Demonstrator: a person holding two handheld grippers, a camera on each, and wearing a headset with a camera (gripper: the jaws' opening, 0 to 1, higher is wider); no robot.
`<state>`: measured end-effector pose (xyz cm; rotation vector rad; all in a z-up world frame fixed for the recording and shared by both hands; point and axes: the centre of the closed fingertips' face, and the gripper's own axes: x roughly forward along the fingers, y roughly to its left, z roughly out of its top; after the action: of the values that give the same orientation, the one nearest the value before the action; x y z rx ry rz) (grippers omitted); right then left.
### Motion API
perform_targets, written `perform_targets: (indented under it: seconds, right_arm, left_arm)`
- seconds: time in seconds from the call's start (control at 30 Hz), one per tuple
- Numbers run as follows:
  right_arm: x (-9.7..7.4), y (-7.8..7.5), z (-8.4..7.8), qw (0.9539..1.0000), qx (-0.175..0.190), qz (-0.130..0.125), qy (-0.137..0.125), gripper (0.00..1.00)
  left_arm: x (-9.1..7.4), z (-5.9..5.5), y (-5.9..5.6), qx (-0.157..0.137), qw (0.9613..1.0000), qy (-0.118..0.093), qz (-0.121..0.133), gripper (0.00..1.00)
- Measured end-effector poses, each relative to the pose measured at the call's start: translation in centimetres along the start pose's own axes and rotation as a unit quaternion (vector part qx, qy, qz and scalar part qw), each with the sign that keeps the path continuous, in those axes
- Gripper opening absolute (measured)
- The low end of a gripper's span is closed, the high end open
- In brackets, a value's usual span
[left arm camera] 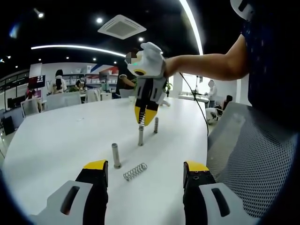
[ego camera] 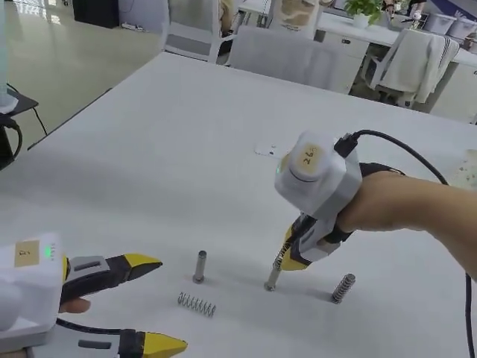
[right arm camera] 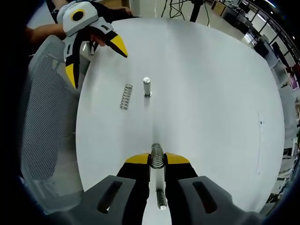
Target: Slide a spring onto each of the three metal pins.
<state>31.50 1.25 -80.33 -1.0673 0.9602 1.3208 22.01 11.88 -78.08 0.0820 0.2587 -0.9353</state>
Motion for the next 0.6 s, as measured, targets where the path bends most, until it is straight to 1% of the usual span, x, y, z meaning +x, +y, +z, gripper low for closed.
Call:
perform_targets:
  seconds: [0.23,0.6]
  right_arm:
    - [1.1,0.1,-0.3,0.9999,0.003,0.004,0.009,0.09]
    - [2.8,0.5,-0.4,0.9998,0.012,0.008,0.013,0.09]
  left_arm:
    - [0.0,-0.1,0.0,-0.001,1.0,0.002,-0.001,0.6]
    - [0.1,-0.2,0.1,0.002,1.0,0.003,-0.002,0.6]
